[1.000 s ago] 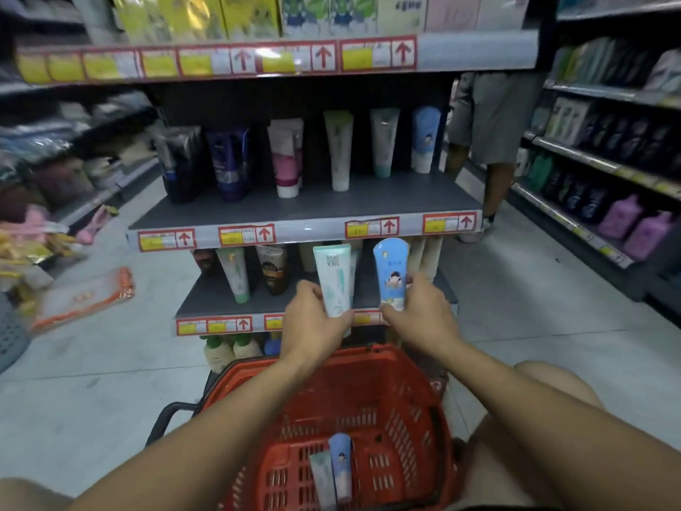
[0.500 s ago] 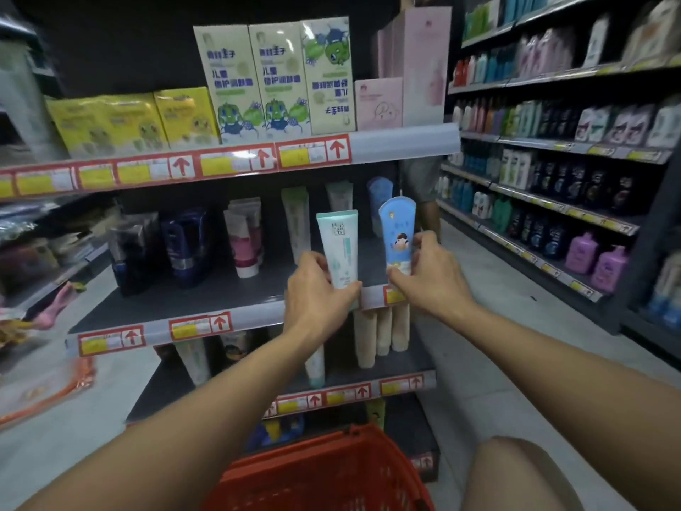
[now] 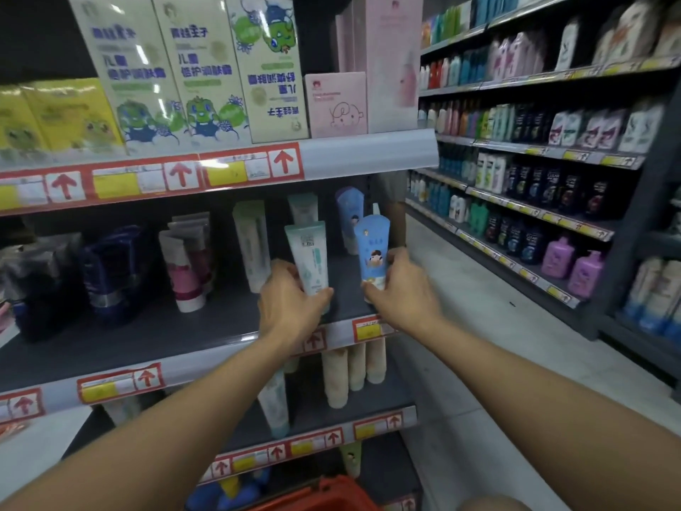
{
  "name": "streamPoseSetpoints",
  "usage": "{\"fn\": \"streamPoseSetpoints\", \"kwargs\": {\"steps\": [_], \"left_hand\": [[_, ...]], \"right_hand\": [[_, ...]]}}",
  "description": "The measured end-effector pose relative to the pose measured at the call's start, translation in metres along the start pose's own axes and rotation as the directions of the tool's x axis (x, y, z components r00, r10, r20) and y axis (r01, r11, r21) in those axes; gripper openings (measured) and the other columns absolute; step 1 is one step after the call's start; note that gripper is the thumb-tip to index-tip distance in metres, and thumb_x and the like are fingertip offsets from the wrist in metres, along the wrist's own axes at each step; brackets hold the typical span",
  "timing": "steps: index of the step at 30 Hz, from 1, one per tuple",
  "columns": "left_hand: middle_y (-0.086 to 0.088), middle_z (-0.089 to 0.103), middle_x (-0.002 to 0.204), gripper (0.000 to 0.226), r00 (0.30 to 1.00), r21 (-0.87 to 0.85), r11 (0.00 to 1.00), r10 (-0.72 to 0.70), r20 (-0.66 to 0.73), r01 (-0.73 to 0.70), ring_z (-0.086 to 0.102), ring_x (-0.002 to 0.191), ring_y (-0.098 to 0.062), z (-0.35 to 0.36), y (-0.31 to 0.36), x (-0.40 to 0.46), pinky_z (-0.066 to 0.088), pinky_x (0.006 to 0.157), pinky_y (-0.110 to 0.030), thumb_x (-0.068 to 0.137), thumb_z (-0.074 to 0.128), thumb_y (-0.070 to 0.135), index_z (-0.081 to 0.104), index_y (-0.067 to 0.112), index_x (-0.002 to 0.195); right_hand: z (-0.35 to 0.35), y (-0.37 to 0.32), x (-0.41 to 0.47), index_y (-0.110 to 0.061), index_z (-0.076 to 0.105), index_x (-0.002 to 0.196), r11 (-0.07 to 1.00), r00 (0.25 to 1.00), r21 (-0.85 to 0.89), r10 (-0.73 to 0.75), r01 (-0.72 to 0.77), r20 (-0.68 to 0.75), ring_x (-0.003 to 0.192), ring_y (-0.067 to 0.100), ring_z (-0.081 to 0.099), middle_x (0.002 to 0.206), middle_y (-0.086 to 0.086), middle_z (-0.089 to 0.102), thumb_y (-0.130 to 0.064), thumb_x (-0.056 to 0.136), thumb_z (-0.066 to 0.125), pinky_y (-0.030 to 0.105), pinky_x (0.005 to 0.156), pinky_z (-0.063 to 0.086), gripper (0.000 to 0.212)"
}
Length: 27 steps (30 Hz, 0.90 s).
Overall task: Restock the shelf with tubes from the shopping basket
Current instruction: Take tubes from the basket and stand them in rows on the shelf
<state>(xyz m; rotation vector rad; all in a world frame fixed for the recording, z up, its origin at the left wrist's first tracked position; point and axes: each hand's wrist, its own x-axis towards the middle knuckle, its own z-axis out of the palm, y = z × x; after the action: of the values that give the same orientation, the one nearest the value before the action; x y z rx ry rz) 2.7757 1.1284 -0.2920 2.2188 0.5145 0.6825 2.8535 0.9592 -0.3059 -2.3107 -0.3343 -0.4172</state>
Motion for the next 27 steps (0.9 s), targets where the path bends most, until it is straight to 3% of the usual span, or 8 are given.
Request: {"fn": "streamPoseSetpoints", "kwargs": {"steps": [3,6,9,14,20,24,27], "left_hand": [[-0.003,0.07,0.116,0.055,1.0,-0.016,1.0,0.012,0.006,-0.012,0.069,0.106,-0.024,0.009,-0.003,0.001,0.041,0.059,-0.017,0.08,0.089,0.035,0.049,0.02,0.114],[-0.001,0.067,0.113,0.056,0.999,0.017,0.999,0.033,-0.019,-0.033,0.067,0.101,-0.021,0.01,-0.004,-0.002,0.036,0.056,-0.017,0.079,0.087,0.041,0.049,0.02,0.114],[0.002,0.07,0.111,0.054,0.998,0.113,0.992,0.056,-0.026,-0.053,0.069,0.101,-0.021,0.012,-0.011,-0.004,0.046,0.064,-0.027,0.078,0.084,0.046,0.056,0.02,0.116],[0.0,0.073,0.108,0.046,0.999,0.179,0.983,-0.033,-0.012,0.035,0.071,0.098,-0.026,0.018,-0.011,0.005,0.059,0.074,-0.039,0.079,0.081,0.048,0.063,0.022,0.114],[-0.005,0.071,0.109,0.049,0.995,0.27,0.958,-0.095,-0.018,0.096,0.07,0.098,-0.03,0.031,-0.006,0.039,0.056,0.071,-0.037,0.079,0.082,0.052,0.062,0.019,0.11],[-0.008,0.071,0.114,0.052,0.991,0.286,0.949,-0.13,-0.026,0.132,0.07,0.103,-0.03,0.042,-0.005,0.06,0.05,0.067,-0.034,0.08,0.083,0.05,0.063,0.017,0.114],[-0.009,0.071,0.119,0.054,0.992,0.313,0.942,-0.121,-0.026,0.123,0.069,0.108,-0.03,0.049,-0.006,0.075,0.049,0.069,-0.033,0.082,0.082,0.049,0.064,0.015,0.118]], "right_hand": [[0.007,0.006,0.0,-0.024,0.044,0.127,1.0,1.0,0.018,-0.012,0.012,-0.013,0.102,0.025,0.068,0.121,0.002,0.067,-0.043,0.082,0.078,0.044,0.077,0.059,0.06],[0.011,0.01,0.0,-0.022,0.047,0.127,1.0,0.999,-0.021,-0.023,0.022,-0.039,0.107,0.023,0.063,0.12,0.002,0.062,-0.049,0.078,0.079,0.043,0.079,0.059,0.065],[0.014,0.013,0.0,-0.019,0.055,0.125,0.986,0.999,-0.166,0.013,-0.021,-0.051,0.108,0.026,0.059,0.116,0.005,0.06,-0.061,0.074,0.074,0.042,0.084,0.057,0.068],[0.021,0.012,0.013,-0.023,0.069,0.111,0.959,0.998,-0.279,0.053,-0.04,0.039,0.088,0.024,0.068,0.101,0.002,0.07,-0.06,0.079,0.071,0.034,0.068,0.057,0.049],[0.027,0.005,0.052,-0.02,0.07,0.111,0.958,0.974,-0.233,0.195,-0.164,0.117,0.088,0.026,0.07,0.101,0.005,0.071,-0.052,0.081,0.076,0.037,0.072,0.06,0.044],[0.037,0.004,0.076,-0.018,0.069,0.114,0.955,0.968,-0.226,0.221,-0.19,0.117,0.095,0.029,0.07,0.107,0.008,0.071,-0.049,0.081,0.078,0.034,0.069,0.054,0.046],[0.047,0.004,0.09,-0.017,0.07,0.113,0.957,0.97,-0.218,0.219,-0.193,0.106,0.095,0.029,0.07,0.106,0.008,0.07,-0.049,0.081,0.078,0.037,0.072,0.057,0.046]]}}
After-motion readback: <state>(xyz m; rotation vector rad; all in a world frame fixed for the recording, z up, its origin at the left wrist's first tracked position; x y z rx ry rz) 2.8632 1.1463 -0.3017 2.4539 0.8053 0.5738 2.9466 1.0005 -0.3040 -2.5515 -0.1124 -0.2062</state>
